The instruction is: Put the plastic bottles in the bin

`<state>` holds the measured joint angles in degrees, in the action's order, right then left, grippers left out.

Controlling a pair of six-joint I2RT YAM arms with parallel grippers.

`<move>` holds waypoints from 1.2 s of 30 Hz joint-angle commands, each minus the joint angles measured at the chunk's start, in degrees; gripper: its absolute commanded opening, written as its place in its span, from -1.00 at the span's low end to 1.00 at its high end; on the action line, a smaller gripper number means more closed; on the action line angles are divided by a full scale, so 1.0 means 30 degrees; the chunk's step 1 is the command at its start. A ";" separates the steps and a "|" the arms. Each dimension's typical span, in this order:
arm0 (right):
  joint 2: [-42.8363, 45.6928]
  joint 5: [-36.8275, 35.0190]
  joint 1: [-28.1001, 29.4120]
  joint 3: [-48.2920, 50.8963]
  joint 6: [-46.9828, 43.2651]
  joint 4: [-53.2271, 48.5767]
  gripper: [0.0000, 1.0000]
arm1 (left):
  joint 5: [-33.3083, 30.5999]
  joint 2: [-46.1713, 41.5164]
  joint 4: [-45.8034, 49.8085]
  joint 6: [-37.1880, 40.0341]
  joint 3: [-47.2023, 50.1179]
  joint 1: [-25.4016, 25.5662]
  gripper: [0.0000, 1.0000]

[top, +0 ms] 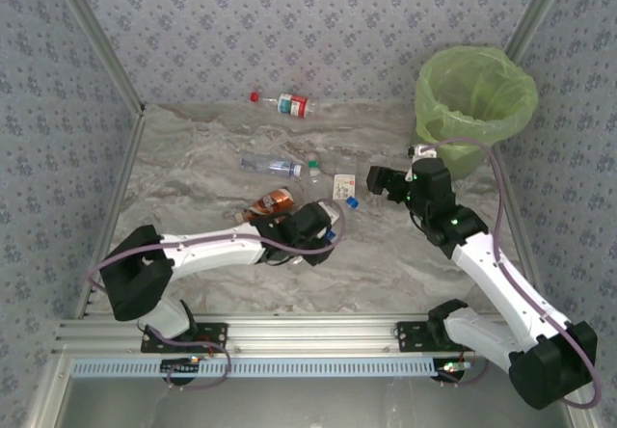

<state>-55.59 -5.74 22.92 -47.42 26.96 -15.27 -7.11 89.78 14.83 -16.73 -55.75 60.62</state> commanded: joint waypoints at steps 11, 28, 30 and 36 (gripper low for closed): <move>0.0022 0.6629 -0.0930 -0.2199 0.2399 -0.1819 0.97 | 0.1617 0.1715 -0.6912 0.2008 -0.2045 -0.1369 -0.10; -0.1595 0.5338 -0.0789 -0.1860 0.4186 -0.0096 0.32 | 0.4391 0.1839 -0.8195 0.2171 -0.2037 -0.1433 -0.07; -0.1658 0.4732 -0.0697 -0.1831 0.3960 -0.0097 0.23 | 0.4444 0.1812 -0.8195 0.2266 -0.2021 -0.1437 -0.07; -0.2032 0.4047 -0.0688 -0.1630 0.3599 0.0245 -0.07 | 0.4742 0.1777 -0.8164 0.2589 -0.2029 -0.1398 -0.07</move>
<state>-61.10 8.58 20.53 -52.66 38.57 -15.94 5.54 95.04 -7.60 -10.26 -60.62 56.36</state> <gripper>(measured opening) 0.484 0.467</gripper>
